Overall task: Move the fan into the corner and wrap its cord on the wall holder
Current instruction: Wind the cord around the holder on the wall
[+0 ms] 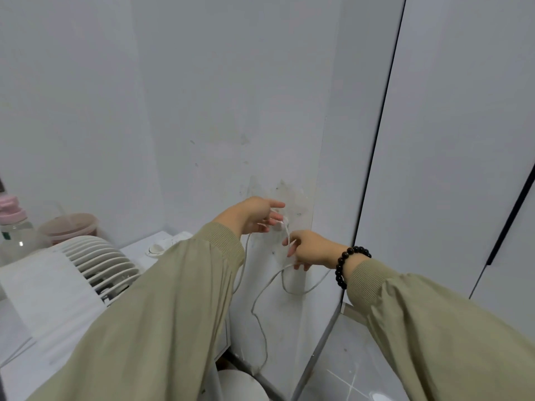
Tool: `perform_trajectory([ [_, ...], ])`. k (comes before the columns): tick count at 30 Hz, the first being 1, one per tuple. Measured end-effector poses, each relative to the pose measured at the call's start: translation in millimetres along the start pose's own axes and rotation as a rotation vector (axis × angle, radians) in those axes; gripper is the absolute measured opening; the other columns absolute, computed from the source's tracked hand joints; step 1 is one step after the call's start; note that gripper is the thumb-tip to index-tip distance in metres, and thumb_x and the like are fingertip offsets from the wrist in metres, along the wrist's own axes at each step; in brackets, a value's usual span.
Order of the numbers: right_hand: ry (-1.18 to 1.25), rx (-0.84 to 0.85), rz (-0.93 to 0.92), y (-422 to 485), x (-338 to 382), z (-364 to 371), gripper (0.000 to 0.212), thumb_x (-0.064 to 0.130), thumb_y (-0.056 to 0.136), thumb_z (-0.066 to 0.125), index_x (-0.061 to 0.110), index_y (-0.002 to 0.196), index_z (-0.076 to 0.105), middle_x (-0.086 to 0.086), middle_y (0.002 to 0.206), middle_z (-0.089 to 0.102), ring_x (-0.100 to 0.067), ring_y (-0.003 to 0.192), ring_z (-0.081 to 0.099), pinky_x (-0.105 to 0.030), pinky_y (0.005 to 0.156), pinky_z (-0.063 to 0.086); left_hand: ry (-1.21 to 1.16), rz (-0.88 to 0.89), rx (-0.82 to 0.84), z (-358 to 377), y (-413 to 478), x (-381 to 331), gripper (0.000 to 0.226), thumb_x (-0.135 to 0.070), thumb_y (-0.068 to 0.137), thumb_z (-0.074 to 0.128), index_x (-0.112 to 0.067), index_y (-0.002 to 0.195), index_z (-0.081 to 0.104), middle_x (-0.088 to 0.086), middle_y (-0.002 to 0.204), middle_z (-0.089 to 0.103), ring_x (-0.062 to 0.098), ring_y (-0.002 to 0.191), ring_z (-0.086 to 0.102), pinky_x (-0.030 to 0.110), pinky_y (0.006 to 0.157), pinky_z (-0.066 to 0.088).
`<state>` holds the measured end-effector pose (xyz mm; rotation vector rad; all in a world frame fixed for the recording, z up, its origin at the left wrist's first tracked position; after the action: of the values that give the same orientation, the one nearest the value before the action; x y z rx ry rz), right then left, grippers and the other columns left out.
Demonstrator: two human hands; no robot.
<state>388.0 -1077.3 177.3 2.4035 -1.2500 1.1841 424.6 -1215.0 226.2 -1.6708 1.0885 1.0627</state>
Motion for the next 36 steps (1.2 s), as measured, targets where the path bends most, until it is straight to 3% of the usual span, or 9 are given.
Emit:
perform_trajectory([
  [5, 0.325, 0.123, 0.046, 7.3, -1.2, 14.1, 0.011, 0.011, 0.093, 0.047, 0.009, 0.087, 0.056, -0.005, 0.088, 0.062, -0.015, 0.054, 0.052, -0.022, 0.044, 0.035, 0.051, 0.054, 0.045, 0.2, 6.2, -3.2, 0.039, 0.002, 0.094, 0.024, -0.007, 0.108, 0.059, 0.005, 0.091, 0.064, 0.012, 0.077, 0.057, 0.023, 0.068, 0.045],
  [7, 0.337, -0.015, 0.022, 11.3, -0.4, 12.0, 0.036, 0.027, 0.098, 0.04, 0.012, 0.069, 0.055, -0.005, 0.078, 0.066, -0.015, 0.05, 0.049, -0.022, 0.043, 0.033, 0.003, 0.082, -0.016, -3.0, 9.6, -2.2, 0.038, 0.005, 0.092, 0.023, -0.005, 0.089, 0.06, 0.01, 0.085, 0.063, 0.016, 0.073, 0.058, 0.023, 0.065, 0.046],
  [10, 0.241, -0.425, -0.029, 9.4, 3.8, 2.7, 0.048, 0.024, 0.098, 0.036, 0.009, 0.06, 0.061, -0.007, 0.064, 0.063, -0.016, 0.054, 0.05, -0.025, 0.051, 0.039, 0.076, 0.101, -0.129, -9.1, 12.5, 3.9, 0.032, 0.01, 0.088, 0.032, -0.007, 0.072, 0.055, 0.012, 0.071, 0.058, 0.017, 0.057, 0.053, 0.023, 0.051, 0.044],
  [15, 0.326, -0.726, -0.063, 5.7, 6.1, -7.3, 0.024, 0.004, 0.088, 0.043, 0.003, 0.079, 0.065, -0.014, 0.083, 0.068, -0.026, 0.071, 0.063, -0.039, 0.071, 0.054, 0.45, 0.152, -0.005, 0.4, 8.0, 15.9, 0.044, 0.003, 0.087, 0.038, -0.019, 0.118, 0.059, 0.009, 0.075, 0.058, 0.017, 0.056, 0.048, 0.024, 0.05, 0.039],
  [18, 0.195, -0.811, -0.113, -0.7, 11.1, -12.3, 0.026, 0.004, 0.084, 0.047, 0.005, 0.096, 0.069, -0.005, 0.092, 0.066, -0.02, 0.087, 0.06, -0.032, 0.078, 0.051, 0.631, 0.204, -0.015, 3.5, 6.0, 15.9, 0.04, -0.001, 0.089, 0.038, -0.016, 0.121, 0.057, 0.015, 0.085, 0.062, 0.018, 0.056, 0.048, 0.025, 0.05, 0.04],
  [23, 0.009, -0.8, -0.139, -2.8, 16.7, -19.7, 0.02, 0.02, 0.089, 0.057, 0.006, 0.077, 0.065, -0.002, 0.075, 0.061, -0.019, 0.073, 0.055, -0.026, 0.064, 0.039, 0.842, 0.194, 0.019, -5.6, 5.0, 10.8, 0.048, 0.008, 0.082, 0.037, -0.016, 0.119, 0.058, 0.021, 0.113, 0.062, 0.018, 0.058, 0.053, 0.027, 0.053, 0.044],
  [30, -0.681, -0.615, -0.031, 0.4, -3.3, 7.7, 0.019, 0.004, 0.091, 0.042, 0.007, 0.074, 0.049, -0.008, 0.074, 0.053, -0.033, 0.08, 0.057, -0.032, 0.062, 0.035, 0.875, 0.116, 0.134, -18.7, 19.0, -4.9, 0.048, 0.003, 0.085, 0.031, -0.018, 0.114, 0.063, 0.007, 0.07, 0.062, 0.017, 0.058, 0.057, 0.023, 0.053, 0.046],
  [33, -0.628, -0.581, -0.041, 13.2, -6.8, 31.5, 0.015, 0.005, 0.089, 0.041, 0.008, 0.087, 0.055, -0.012, 0.091, 0.063, -0.033, 0.085, 0.06, -0.031, 0.062, 0.035, 0.803, 0.07, 0.171, -19.1, 24.1, -11.6, 0.048, 0.007, 0.086, 0.032, -0.017, 0.111, 0.065, 0.006, 0.07, 0.061, 0.017, 0.059, 0.057, 0.024, 0.056, 0.047],
  [36, -0.452, -0.605, 0.0, 35.8, -11.5, 45.8, 0.009, 0.008, 0.086, 0.044, 0.011, 0.079, 0.049, -0.009, 0.079, 0.054, -0.025, 0.07, 0.048, -0.027, 0.054, 0.03, 0.655, 0.027, 0.114, -27.7, 35.1, -17.8, 0.034, 0.003, 0.089, 0.038, -0.01, 0.099, 0.068, 0.006, 0.07, 0.059, 0.016, 0.06, 0.055, 0.024, 0.059, 0.046],
])
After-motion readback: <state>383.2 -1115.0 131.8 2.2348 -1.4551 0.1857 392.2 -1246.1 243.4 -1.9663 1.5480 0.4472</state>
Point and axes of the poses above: each hand's wrist, its own y-axis towards the middle knuckle, its own z-axis out of the palm, x = y × z, the point moved 2 cm from there along y, towards the middle knuckle
